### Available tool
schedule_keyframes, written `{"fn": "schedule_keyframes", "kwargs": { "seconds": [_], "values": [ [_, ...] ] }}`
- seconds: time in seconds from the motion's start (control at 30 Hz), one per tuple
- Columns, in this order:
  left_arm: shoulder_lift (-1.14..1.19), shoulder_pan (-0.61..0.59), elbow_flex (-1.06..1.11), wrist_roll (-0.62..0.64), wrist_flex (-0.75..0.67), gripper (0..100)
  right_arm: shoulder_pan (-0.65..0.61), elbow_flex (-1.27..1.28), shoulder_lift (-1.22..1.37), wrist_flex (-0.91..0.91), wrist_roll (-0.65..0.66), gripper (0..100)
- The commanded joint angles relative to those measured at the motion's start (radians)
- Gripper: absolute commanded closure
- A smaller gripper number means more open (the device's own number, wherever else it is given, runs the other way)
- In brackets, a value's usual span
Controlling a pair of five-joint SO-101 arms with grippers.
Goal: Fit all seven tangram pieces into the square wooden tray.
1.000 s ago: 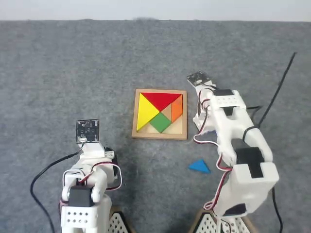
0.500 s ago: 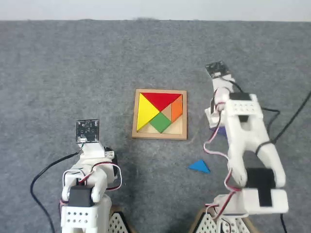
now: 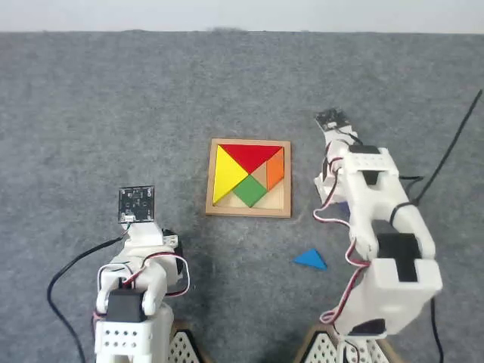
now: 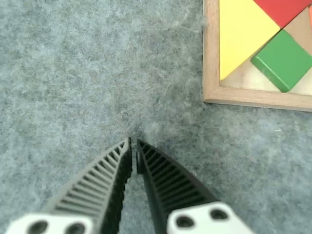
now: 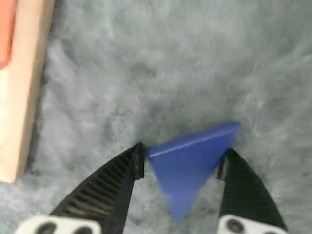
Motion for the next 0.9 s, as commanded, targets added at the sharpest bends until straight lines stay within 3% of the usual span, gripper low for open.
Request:
{"fn": "schedule_keyframes", "kwargs": {
  "seconds": [0.0, 0.2, 0.43, 0.67, 0.77, 0.87],
  "values": [
    [-0.02, -0.006, -0.013, -0.015, 0.005, 99, -0.016, -0.052, -0.002, 0.038, 0.011, 80.1],
    [-0.02, -0.006, -0.013, -0.015, 0.005, 99, -0.102, 0.025, -0.081, 0.028, 0.021, 80.4],
    [-0.02, -0.006, -0.013, -0.015, 0.005, 99, 0.004, 0.101, -0.282, -0.013, -0.025, 80.4],
    [-0.02, -0.006, -0.013, -0.015, 0.005, 99, 0.012, 0.163, -0.374, 0.056, -0.037, 80.4],
    [-0.02, -0.006, -0.013, -0.015, 0.005, 99, -0.013, 0.224, -0.375, 0.088, -0.11, 80.5],
    [-0.02, -0.006, -0.013, -0.015, 0.005, 99, -0.002, 0.278, -0.383, 0.087, -0.069, 83.0]
  ]
}}
